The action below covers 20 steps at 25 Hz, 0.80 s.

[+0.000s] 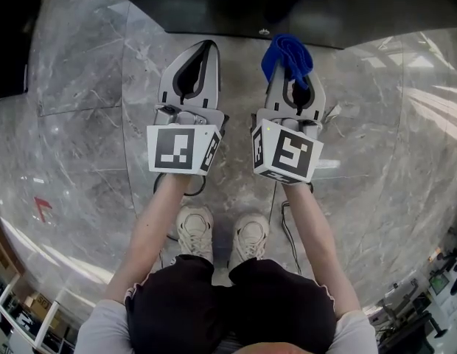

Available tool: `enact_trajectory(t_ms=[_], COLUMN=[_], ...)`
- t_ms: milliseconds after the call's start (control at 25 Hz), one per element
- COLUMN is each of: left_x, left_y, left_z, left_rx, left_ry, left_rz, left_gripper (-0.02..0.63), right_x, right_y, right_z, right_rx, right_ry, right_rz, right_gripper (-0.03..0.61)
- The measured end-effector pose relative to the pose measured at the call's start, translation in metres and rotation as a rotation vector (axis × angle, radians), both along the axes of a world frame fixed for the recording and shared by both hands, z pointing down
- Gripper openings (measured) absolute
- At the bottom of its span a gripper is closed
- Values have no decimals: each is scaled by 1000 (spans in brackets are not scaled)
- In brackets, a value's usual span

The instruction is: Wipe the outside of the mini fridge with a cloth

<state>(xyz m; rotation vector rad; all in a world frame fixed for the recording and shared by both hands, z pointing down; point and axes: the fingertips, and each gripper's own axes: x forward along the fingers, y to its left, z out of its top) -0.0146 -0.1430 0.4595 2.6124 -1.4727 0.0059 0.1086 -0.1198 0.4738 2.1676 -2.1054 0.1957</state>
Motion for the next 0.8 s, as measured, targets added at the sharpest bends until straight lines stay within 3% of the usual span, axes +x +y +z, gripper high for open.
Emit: enact_trajectory(t_ms=[360, 520, 640, 800], left_x=[2, -7, -17, -24], left_y=[-11, -15, -24, -16], left_z=[-20, -42, -82, -179], left_rx=[36, 47, 52, 80], left_ry=[53, 58, 65, 30], left_rz=[-20, -44, -82, -82], left_gripper=[3, 3, 3, 3], right_x=[-12, -3, 5, 5], right_y=[-9, -11, -14, -8], right_z=[-25, -42, -81, -174], right_rx=[75, 82, 78, 59], right_ry=[-15, -38, -59, -52], right_rz=[-42, 30, 89, 81], right_gripper=[64, 64, 64, 64])
